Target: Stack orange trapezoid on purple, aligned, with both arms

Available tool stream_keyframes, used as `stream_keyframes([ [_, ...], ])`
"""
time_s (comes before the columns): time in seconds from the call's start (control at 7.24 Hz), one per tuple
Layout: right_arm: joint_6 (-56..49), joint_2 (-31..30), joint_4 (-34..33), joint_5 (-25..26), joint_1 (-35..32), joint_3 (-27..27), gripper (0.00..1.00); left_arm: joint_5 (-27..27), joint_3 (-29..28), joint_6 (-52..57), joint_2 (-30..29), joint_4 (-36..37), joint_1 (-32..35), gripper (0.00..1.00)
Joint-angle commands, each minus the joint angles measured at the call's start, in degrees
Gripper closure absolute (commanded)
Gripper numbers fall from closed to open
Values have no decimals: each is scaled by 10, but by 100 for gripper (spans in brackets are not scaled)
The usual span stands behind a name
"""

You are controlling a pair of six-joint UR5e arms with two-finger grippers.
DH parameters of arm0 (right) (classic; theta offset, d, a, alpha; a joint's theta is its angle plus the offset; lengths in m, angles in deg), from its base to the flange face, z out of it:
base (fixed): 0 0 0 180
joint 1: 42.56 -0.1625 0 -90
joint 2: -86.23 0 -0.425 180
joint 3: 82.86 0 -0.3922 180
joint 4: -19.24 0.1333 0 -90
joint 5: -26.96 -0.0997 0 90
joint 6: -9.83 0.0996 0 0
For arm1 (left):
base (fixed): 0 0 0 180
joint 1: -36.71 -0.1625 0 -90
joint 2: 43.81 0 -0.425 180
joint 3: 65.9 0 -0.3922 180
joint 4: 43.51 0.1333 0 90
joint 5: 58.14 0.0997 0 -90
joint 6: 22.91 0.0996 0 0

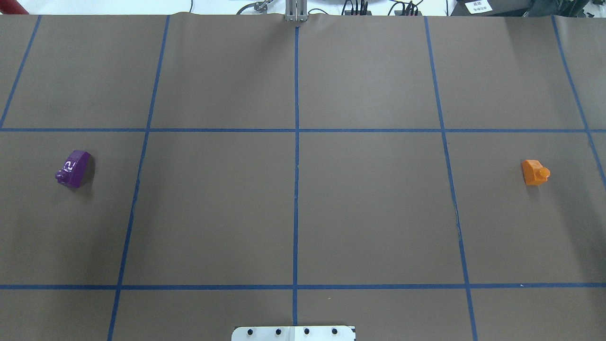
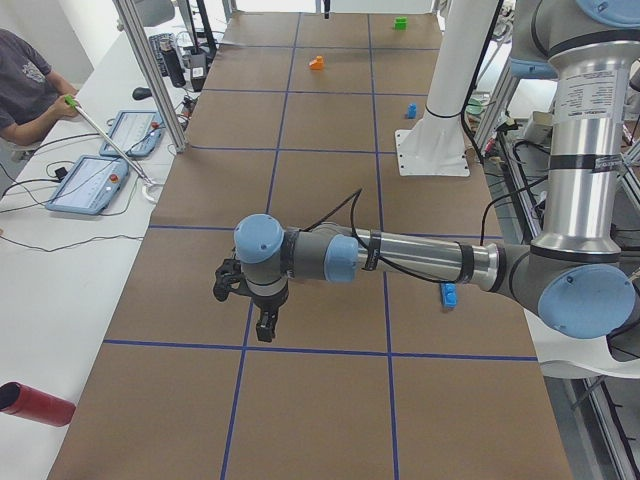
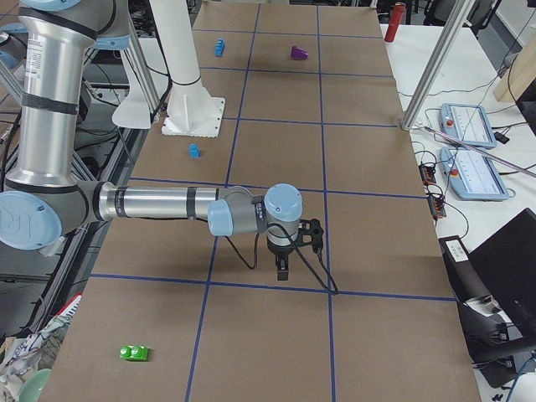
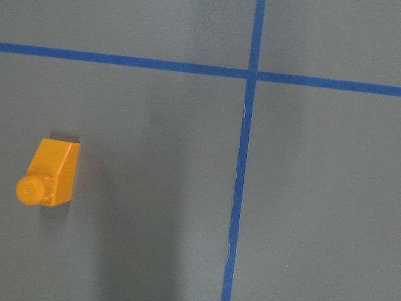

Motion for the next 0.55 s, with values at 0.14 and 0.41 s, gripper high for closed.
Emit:
stream_keyframes([
  [0.14, 6, -1, -11, -2, -7, -28, 0, -6, 12, 2, 13, -3, 0, 0],
  [0.41, 6, -2, -11, -2, -7, -27, 0, -9, 34, 8, 39, -6, 0, 0],
])
